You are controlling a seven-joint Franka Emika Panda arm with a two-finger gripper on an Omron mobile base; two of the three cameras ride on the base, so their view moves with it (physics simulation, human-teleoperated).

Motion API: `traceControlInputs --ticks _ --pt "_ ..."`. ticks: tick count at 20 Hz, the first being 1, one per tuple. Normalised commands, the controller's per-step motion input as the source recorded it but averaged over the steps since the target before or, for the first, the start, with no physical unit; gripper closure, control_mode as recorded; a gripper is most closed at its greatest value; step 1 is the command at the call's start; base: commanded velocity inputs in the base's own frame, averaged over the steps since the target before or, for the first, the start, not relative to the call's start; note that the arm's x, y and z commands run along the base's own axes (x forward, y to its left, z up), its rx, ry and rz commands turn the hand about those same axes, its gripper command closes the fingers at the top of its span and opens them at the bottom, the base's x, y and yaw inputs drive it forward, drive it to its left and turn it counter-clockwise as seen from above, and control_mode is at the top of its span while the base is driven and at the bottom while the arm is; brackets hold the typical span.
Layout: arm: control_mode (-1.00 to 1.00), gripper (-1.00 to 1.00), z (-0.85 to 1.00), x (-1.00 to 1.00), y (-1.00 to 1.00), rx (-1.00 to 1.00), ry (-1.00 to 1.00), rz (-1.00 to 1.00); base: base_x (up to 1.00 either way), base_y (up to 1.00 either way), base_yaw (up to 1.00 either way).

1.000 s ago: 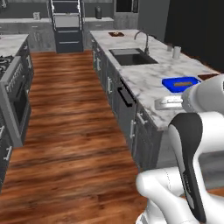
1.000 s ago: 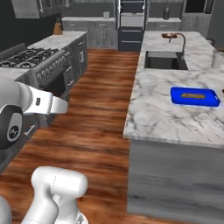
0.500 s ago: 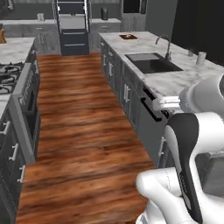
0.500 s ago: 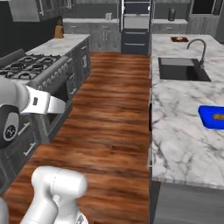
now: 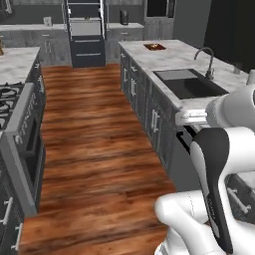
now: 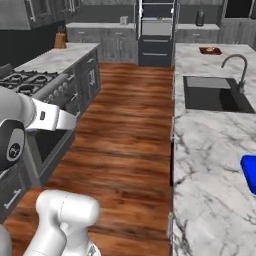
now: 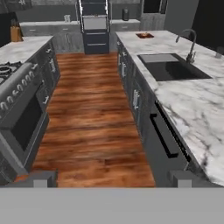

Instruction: Take the cake and donut from the fridge and place them on the empty tray on the dining counter.

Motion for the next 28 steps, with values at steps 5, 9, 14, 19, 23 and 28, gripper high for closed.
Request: traceControlInputs --ticks 5,9,14,19,23,28 --pt "1.00 -1.00 0.00 0.00 0.00 0.00 0.00 0.00 1.00 -0.22 0.00" --pt "1.00 -1.00 0.00 0.00 0.00 0.00 0.00 0.00 1.00 -0.23 0.00" --pt "1.00 -1.00 0.00 0.00 0.00 0.00 0.00 0.00 1.00 -0.22 0.00" --pt "1.00 -1.00 0.00 0.00 0.00 0.00 0.00 0.00 1.00 -0.20 0.00" --pt "1.00 -1.00 0.00 0.00 0.00 0.00 0.00 0.00 1.00 -0.19 0.00" --pt "1.00 -1.00 0.00 0.00 0.00 0.00 0.00 0.00 1.00 -0.19 0.00"
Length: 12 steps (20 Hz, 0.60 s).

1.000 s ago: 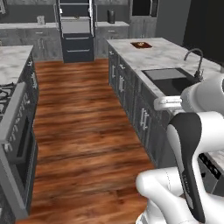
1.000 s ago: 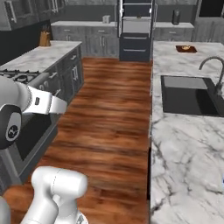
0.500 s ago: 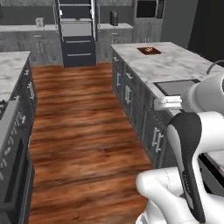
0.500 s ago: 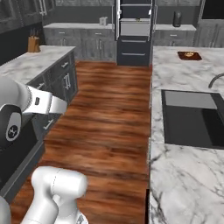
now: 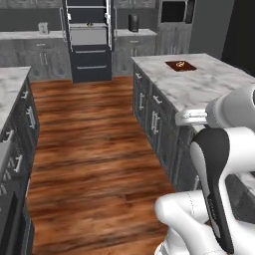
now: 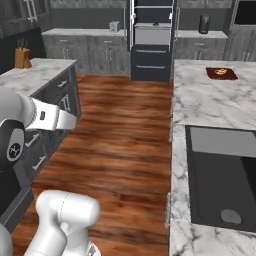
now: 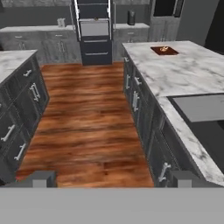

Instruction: Take the cake and donut from the fridge and place them on the empty tray on the dining counter.

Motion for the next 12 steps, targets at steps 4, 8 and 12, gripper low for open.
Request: traceControlInputs --ticks 4,8,12 --pt "1.00 -1.00 0.00 0.00 0.00 0.00 0.00 0.00 1.00 -0.17 0.00" --pt "1.00 -1.00 0.00 0.00 0.00 0.00 0.00 0.00 1.00 -0.15 0.00" --pt "1.00 -1.00 0.00 0.00 0.00 0.00 0.00 0.00 1.00 -0.13 0.00"
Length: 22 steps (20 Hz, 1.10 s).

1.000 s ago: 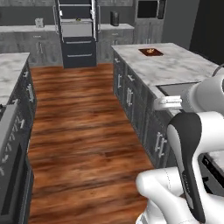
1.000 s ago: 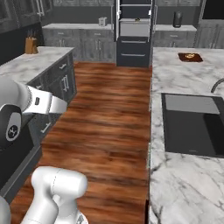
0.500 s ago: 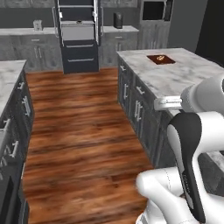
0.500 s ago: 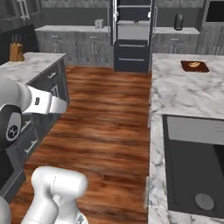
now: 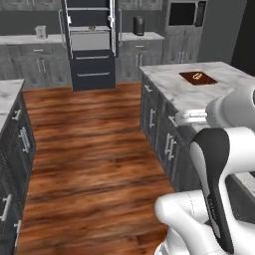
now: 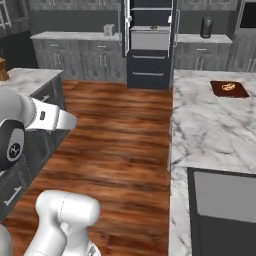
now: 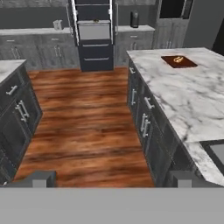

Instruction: Take the cake and donut from the fridge and place them on the empty tray on the dining counter.

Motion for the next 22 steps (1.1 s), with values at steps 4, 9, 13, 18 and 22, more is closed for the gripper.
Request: traceControlInputs --ticks 4,9,13,18,22 --pt "1.00 -1.00 0.00 0.00 0.00 0.00 0.00 0.00 1.00 -0.11 0.00" --pt "1.00 -1.00 0.00 0.00 0.00 0.00 0.00 0.00 1.00 -0.06 0.00" --pt "1.00 -1.00 0.00 0.00 0.00 0.00 0.00 0.00 1.00 -0.05 0.00" --pt "1.00 -1.00 0.00 0.00 0.00 0.00 0.00 0.00 1.00 -0.02 0.00" --pt "1.00 -1.00 0.00 0.00 0.00 0.00 0.00 0.00 1.00 0.00 0.00"
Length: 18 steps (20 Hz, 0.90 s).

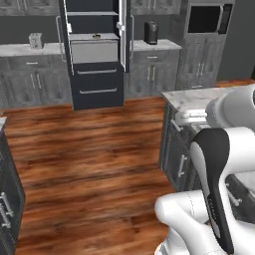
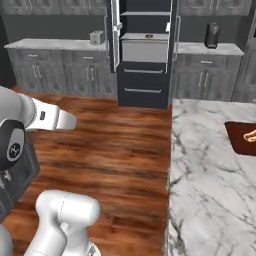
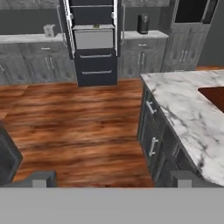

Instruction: Take the cake and donut from the fridge and place them on the empty tray on the dining counter.

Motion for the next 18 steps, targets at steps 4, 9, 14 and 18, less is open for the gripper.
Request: traceControlInputs --ticks 4,9,14,18 --pt "1.00 -1.00 0.00 0.00 0.00 0.00 0.00 0.00 1.00 0.00 0.00" --pt "1.00 -1.00 0.00 0.00 0.00 0.00 0.00 0.00 1.00 0.00 0.00" --pt "1.00 -1.00 0.00 0.00 0.00 0.00 0.00 0.00 1.00 0.00 0.00" --pt "1.00 -1.00 0.00 0.00 0.00 0.00 0.00 0.00 1.00 0.00 0.00"
